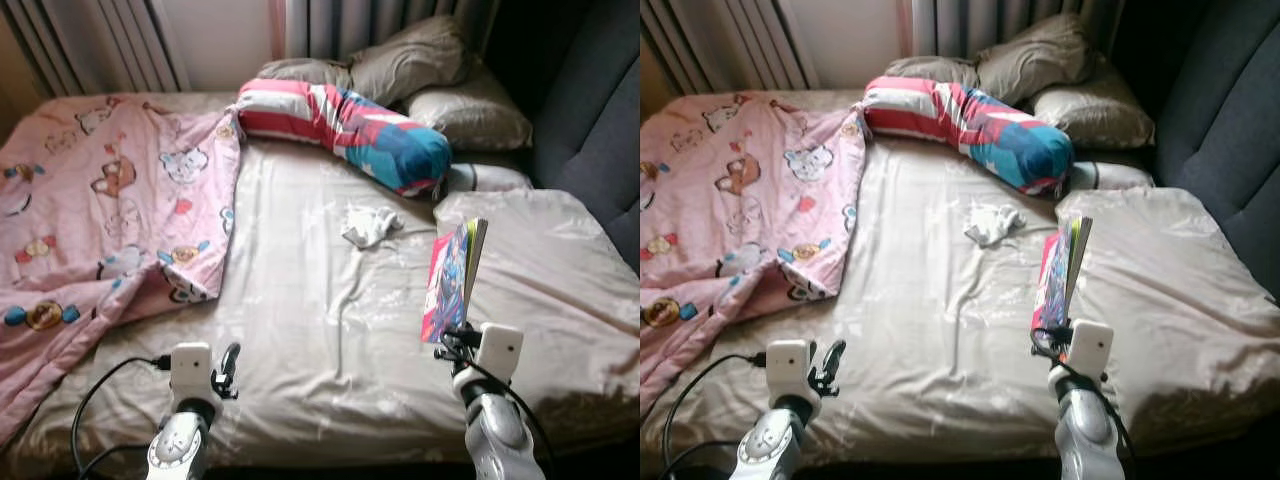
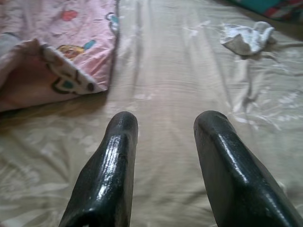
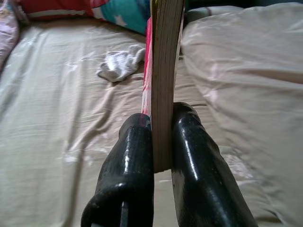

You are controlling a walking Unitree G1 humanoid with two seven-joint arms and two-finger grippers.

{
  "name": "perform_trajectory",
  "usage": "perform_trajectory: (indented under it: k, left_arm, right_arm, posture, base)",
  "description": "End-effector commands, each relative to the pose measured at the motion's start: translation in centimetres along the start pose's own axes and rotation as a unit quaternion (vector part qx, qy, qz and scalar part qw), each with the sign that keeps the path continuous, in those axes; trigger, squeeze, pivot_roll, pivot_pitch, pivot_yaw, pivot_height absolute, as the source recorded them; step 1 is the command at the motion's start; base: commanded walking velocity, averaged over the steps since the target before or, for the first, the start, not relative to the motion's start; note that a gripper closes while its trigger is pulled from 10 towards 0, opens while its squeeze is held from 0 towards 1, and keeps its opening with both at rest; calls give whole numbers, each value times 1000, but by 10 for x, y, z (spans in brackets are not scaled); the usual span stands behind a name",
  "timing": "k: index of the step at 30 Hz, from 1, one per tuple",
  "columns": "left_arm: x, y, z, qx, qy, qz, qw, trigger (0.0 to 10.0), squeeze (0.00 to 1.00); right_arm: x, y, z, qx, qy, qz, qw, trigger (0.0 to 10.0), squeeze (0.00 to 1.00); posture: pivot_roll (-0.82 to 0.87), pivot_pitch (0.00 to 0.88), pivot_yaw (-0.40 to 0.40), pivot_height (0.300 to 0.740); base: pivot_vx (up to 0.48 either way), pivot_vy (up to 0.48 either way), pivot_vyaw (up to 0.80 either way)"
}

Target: Clean up the room

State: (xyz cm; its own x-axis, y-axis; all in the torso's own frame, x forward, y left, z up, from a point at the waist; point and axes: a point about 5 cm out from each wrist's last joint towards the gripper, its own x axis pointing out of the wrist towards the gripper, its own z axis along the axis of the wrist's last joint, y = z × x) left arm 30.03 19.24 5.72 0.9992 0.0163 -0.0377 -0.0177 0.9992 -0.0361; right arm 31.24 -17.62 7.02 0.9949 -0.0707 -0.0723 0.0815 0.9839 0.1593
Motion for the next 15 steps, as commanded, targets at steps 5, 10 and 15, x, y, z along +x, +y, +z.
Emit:
perform_trajectory:
  k: [5, 10, 15]
  left_arm:
    - [-5, 5, -5, 1, 6, 7, 1000, 10000, 0]
    - [-5, 5, -4, 8, 7, 5, 1000, 10000, 0]
    - [-4, 4, -3, 9, 5, 4, 1000, 10000, 0]
  right_arm:
    - [1, 3, 8, -1, -22, 5, 1000, 10000, 0]
    - [2, 3, 8, 0, -23, 5, 1000, 10000, 0]
    - [3, 3, 9, 3, -21, 7, 1000, 10000, 0]
  posture:
    - [-24, 237, 1, 740]
    - [-25, 235, 2, 740]
    - [-25, 235, 2, 740]
  base:
    - [0, 0, 0]
    - [0, 0, 0]
    - [0, -472, -173]
